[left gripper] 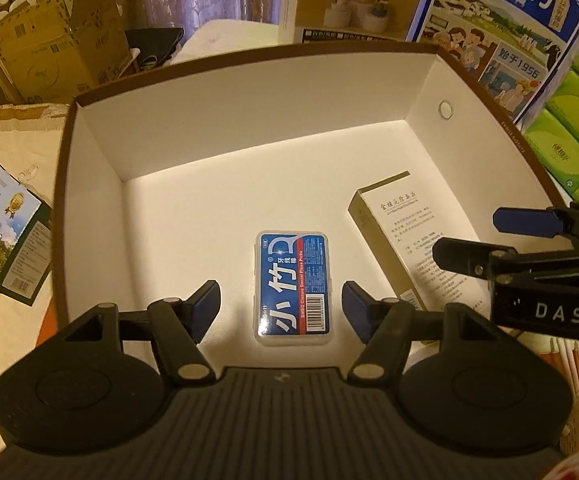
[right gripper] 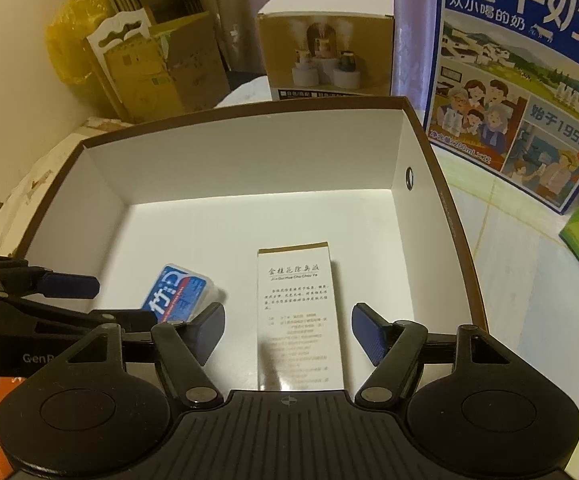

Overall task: Organize rigid objects
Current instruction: 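Carry both items into the brown box and open both tools to release, then withdraw both tools from the brown box back over the mat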

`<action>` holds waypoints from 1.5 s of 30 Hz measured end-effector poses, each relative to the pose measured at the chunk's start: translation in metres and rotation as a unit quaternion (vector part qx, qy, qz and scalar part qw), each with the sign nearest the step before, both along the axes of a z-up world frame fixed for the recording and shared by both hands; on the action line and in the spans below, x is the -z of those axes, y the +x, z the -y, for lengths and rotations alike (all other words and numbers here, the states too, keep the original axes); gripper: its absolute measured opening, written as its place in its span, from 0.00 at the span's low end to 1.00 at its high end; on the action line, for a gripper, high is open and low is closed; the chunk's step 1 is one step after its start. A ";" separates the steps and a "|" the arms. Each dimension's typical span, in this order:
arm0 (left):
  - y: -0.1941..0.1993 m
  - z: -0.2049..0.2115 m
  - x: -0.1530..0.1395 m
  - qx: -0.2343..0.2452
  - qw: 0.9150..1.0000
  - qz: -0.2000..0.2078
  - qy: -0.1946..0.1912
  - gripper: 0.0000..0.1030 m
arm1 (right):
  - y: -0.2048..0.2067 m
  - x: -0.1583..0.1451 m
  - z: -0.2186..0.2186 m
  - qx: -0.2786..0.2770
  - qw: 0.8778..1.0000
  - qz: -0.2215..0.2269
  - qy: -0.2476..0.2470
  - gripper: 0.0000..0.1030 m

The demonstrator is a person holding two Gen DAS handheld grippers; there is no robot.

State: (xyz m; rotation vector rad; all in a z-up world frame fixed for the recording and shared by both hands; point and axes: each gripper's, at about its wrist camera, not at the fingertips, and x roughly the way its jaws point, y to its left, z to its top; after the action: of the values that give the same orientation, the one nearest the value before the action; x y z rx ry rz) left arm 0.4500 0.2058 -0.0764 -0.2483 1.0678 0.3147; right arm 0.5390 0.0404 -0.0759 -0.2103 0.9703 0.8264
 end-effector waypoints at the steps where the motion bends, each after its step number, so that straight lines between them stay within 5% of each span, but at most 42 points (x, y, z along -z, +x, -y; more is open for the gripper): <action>1: -0.002 0.001 -0.003 0.000 1.000 0.003 0.002 0.62 | -0.002 -0.002 0.001 0.002 1.000 0.001 0.002 0.65; 24: -0.090 0.033 -0.075 0.016 0.995 0.091 0.028 0.62 | -0.081 -0.069 0.077 0.075 0.991 0.036 0.105 0.65; 45: -0.189 0.074 -0.068 0.055 0.993 0.105 0.016 0.61 | -0.182 -0.072 0.141 0.082 0.986 0.022 0.142 0.65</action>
State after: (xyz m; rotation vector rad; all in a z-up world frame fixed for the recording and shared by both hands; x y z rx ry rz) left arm 0.2610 0.1314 -0.0083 -0.1885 0.8633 0.2014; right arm 0.3571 -0.1008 -0.0043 0.0960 0.8066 0.7947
